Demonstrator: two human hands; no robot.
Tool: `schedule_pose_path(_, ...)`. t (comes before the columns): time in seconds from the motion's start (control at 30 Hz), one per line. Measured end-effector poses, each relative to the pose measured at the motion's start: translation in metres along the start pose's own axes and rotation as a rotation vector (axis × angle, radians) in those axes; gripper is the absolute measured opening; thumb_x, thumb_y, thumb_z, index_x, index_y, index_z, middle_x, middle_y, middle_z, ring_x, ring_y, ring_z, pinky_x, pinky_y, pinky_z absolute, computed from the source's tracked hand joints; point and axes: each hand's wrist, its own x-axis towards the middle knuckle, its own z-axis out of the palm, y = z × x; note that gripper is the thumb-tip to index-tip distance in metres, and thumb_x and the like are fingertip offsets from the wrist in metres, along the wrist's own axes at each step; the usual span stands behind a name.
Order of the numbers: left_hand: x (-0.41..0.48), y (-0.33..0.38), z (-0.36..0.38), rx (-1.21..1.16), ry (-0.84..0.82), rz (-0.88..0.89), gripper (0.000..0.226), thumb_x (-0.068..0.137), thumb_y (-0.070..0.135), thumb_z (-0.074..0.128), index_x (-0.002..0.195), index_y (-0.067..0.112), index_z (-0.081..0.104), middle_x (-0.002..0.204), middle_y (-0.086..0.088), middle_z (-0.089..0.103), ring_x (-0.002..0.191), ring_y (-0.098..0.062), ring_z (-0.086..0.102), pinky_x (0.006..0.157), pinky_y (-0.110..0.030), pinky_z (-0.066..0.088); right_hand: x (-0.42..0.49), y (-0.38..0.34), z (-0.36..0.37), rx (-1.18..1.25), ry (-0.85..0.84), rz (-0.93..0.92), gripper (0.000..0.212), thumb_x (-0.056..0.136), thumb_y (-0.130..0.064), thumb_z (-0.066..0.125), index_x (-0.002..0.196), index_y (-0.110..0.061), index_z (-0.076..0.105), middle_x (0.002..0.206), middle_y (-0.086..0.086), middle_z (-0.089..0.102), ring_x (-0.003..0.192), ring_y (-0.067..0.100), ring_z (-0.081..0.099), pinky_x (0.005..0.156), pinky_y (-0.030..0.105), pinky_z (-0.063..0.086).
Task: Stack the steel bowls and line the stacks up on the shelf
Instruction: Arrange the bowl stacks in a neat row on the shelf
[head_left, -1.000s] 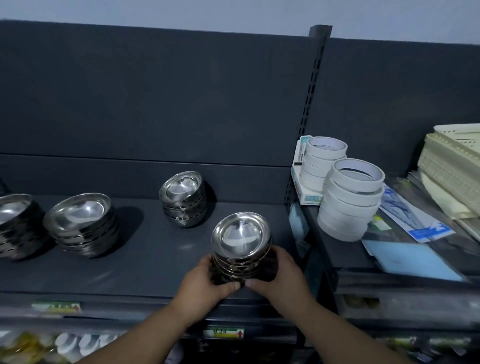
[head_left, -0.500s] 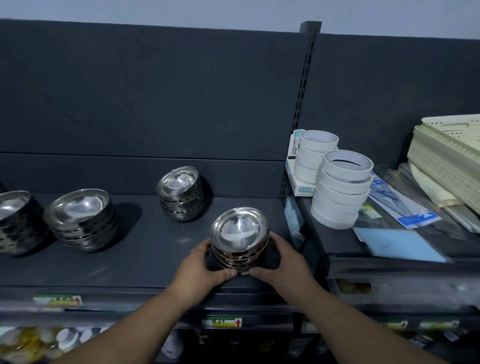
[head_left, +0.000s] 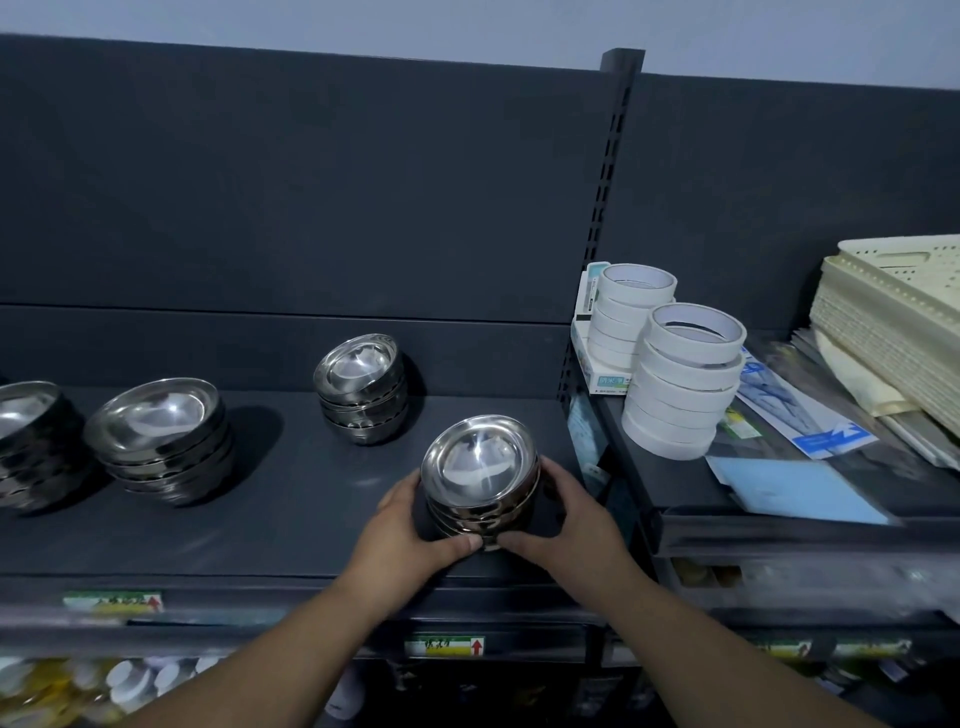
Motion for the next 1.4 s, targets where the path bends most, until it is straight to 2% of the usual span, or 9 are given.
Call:
schedule_pose_path(0.2,0.001,0.0,-0.003,-0.079,-0.004,0.007,0.105,0.045,0.054,0.083,0.139,0.027,0.042,0.139,0.01,0.047,0.128,-0.009,0.045,0.111,-0.029,0.035,0.0,-0.002,0.0,0.017,0.012,-0.01,0.094,0.067,-0.034,0.086,0.147,-0.032,0.035,0.145,-0.013,0.045,0.134,0.002,0.037,0.112,0.024,0.031)
schedule_pose_path(0.4,-0.002,0.002,-0.003,-0.087,0.014,0.063,0.091,0.063,0.031,0.087,0.141,0.03,0.04,0.139,0.015,0.044,0.127,-0.004,0.041,0.109,-0.022,0.032,-0.002,0.002,0.002,0.026,0.028,-0.009,0.092,0.068,-0.033,0.086,0.146,-0.032,0.037,0.146,-0.012,0.045,0.134,0.001,0.038,0.114,0.026,0.031)
schedule_pose_path(0.67,-0.001,0.006,-0.005,-0.153,0.009,0.045,0.093,0.063,0.023,0.088,0.142,0.03,0.038,0.133,0.011,0.047,0.122,-0.007,0.043,0.105,-0.021,0.033,-0.002,0.003,0.003,0.047,0.042,-0.008,0.09,0.069,-0.033,0.085,0.145,-0.032,0.038,0.142,-0.016,0.044,0.132,-0.001,0.037,0.11,0.021,0.029)
schedule_pose_path(0.87,0.0,0.005,-0.005,-0.217,-0.028,0.076,0.092,0.065,0.011,0.086,0.14,0.031,0.038,0.131,0.013,0.056,0.123,0.0,0.048,0.103,-0.014,0.034,-0.004,0.008,0.005,0.034,0.039,-0.021,0.085,0.069,-0.031,0.085,0.142,-0.034,0.041,0.132,-0.019,0.047,0.124,-0.004,0.039,0.105,0.017,0.03)
schedule_pose_path(0.93,-0.001,0.004,-0.004,-0.244,-0.046,0.072,0.095,0.064,0.01,0.086,0.142,0.031,0.036,0.132,0.013,0.055,0.124,0.001,0.048,0.109,-0.02,0.035,-0.004,0.009,0.005,0.034,0.027,-0.019,0.087,0.068,-0.03,0.086,0.142,-0.035,0.041,0.132,-0.021,0.048,0.125,-0.004,0.04,0.106,0.017,0.031)
schedule_pose_path(1.0,-0.002,0.001,-0.003,-0.273,-0.066,0.055,0.103,0.059,0.019,0.089,0.145,0.027,0.033,0.134,0.012,0.054,0.126,0.0,0.048,0.113,-0.029,0.035,-0.004,0.011,0.005,0.034,0.018,-0.012,0.088,0.067,-0.029,0.087,0.142,-0.035,0.04,0.134,-0.02,0.051,0.126,-0.003,0.042,0.106,0.019,0.033)
schedule_pose_path(1.1,-0.004,-0.002,0.0,-0.3,-0.072,0.031,0.111,0.047,0.04,0.086,0.145,0.025,0.034,0.134,0.013,0.056,0.124,0.002,0.05,0.113,-0.032,0.036,-0.004,0.015,0.007,0.034,-0.013,0.011,0.091,0.067,-0.031,0.087,0.144,-0.032,0.04,0.137,-0.016,0.052,0.127,0.001,0.045,0.107,0.022,0.036)
schedule_pose_path(1.23,-0.002,-0.003,0.002,-0.323,-0.062,0.036,0.092,0.055,0.034,0.087,0.136,0.031,0.042,0.129,0.013,0.059,0.121,0.001,0.053,0.111,-0.032,0.038,-0.003,0.015,0.007,0.074,-0.003,0.012,0.084,0.067,-0.036,0.086,0.14,-0.032,0.046,0.131,-0.017,0.056,0.124,-0.001,0.048,0.102,0.018,0.037)
schedule_pose_path(1.4,0.0,-0.004,0.003,-0.346,-0.071,0.044,0.093,0.05,0.042,0.084,0.133,0.037,0.043,0.13,0.013,0.059,0.124,-0.001,0.052,0.112,-0.037,0.037,-0.001,0.016,0.008,0.087,0.024,0.004,0.072,0.071,-0.037,0.083,0.136,-0.033,0.052,0.13,-0.015,0.058,0.123,0.002,0.049,0.103,0.023,0.039)
